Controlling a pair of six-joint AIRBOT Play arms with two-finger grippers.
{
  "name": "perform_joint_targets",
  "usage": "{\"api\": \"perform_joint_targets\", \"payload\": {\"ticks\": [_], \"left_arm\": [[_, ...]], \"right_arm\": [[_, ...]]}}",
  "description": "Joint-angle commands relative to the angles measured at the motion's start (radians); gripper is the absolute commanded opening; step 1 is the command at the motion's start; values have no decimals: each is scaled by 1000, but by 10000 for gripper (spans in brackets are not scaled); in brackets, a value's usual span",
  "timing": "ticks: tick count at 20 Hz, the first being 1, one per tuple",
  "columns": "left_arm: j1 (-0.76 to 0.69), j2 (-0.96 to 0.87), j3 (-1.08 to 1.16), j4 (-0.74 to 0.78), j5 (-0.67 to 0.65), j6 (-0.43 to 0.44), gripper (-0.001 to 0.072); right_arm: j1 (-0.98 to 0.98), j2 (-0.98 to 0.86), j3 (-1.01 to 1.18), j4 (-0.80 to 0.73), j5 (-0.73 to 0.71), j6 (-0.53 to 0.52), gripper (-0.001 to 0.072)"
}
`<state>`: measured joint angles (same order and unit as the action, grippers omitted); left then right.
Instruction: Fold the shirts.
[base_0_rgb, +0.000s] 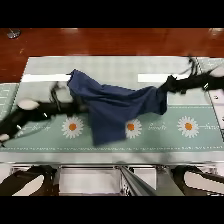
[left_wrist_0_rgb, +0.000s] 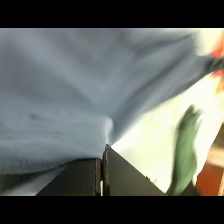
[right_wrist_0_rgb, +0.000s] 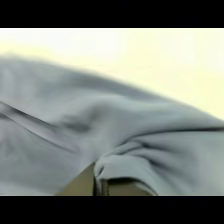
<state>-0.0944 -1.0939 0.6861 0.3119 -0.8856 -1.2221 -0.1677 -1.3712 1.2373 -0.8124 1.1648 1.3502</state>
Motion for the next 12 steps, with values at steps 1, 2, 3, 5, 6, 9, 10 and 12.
{"api": "perform_joint_targets", "payload": {"ticks": [1,2,3,5,6,9,10,12], "left_arm": [[130,48,357,-10,-40,10,32],[161,55,490,-10,-38,10,32],[188,57,609,-10,-40,4,32],[238,64,830,-6,-45,-5,32],[269,73,928,-5,-48,-5,32],[400,130,1125,-5,-51,-6,32],[460,164,1164,6,-51,-32,32],[582,251,1199,93,-64,-77,32]], "right_arm": [[-12,27,399,-44,125,32,25],[-12,27,538,-44,162,37,24],[-11,29,665,-43,200,43,24],[-11,63,829,-46,254,43,25],[-11,113,851,-56,255,39,25],[-12,290,850,-230,309,37,25],[-12,345,850,-275,327,45,25],[-12,454,850,-355,307,60,26]]}}
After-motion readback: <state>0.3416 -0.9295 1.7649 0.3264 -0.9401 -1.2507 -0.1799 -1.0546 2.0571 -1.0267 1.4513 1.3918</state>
